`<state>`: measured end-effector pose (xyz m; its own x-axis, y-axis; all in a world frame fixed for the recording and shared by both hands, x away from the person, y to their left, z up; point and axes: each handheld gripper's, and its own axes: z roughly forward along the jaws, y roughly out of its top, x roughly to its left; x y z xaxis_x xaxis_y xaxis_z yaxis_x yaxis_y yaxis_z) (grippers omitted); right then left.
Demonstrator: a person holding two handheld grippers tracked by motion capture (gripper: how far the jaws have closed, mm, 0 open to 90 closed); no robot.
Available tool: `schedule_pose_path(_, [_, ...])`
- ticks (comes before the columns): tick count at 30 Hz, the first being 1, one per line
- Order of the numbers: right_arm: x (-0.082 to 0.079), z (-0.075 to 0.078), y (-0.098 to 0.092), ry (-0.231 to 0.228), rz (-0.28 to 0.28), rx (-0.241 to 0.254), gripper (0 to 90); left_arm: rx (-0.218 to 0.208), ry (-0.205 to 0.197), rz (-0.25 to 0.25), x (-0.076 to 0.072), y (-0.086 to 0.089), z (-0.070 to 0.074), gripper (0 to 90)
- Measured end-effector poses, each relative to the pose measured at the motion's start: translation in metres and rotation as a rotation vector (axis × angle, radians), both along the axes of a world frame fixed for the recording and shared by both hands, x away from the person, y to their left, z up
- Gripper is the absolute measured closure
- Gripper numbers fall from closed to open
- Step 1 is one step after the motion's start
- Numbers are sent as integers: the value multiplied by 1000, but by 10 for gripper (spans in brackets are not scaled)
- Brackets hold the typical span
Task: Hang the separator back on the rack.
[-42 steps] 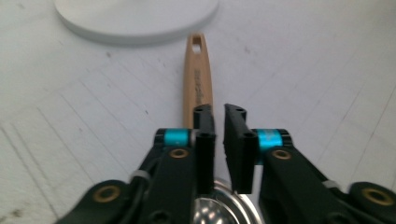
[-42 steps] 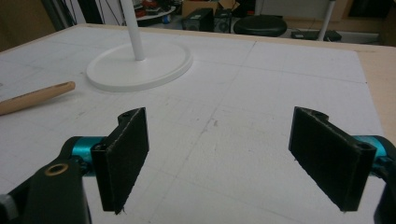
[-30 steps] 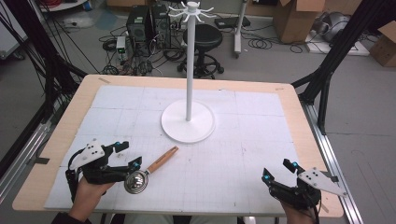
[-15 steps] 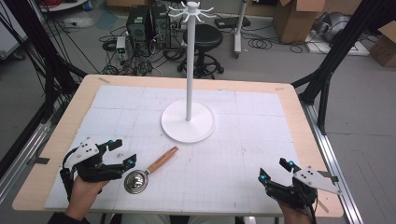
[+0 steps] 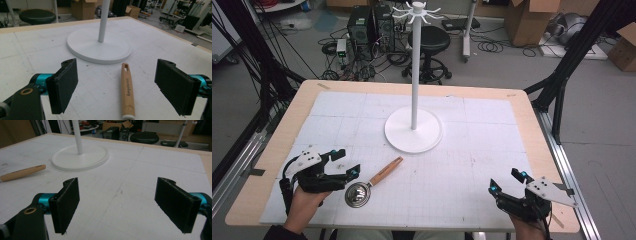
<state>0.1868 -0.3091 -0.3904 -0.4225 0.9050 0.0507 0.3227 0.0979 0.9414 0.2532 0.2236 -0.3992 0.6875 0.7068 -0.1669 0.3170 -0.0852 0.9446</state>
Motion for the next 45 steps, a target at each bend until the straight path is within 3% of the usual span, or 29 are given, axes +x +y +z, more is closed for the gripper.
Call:
schedule_pose_path(2, [1,-1,1,-1,11,-8,186,2,17,-9,2,-5,-1,194])
schedule_pose_path(5, [2,-2,3,4,20,-8,186,43,67,-51,9,-16,-4,212])
schedule_pose_path(13, [3,-2,-2,2,13,-3,186,211,184,-94,36,-62,-21,253])
schedule_pose_path(17, [3,-3,-1,4,16,-4,186,297,219,-128,44,-80,-27,278])
schedule_pose_path(22, [3,-2,-1,6,15,-4,186,342,259,-145,50,-91,-34,305])
schedule_pose_path(25, [4,-2,0,6,17,-8,186,366,281,-133,54,-91,-37,368])
schedule_pose_path(35, [3,-2,-1,6,10,-6,187,383,292,-127,57,-92,-39,506])
schedule_pose_path(45, [4,-3,-1,11,9,-8,187,425,262,-115,53,-95,-39,577])
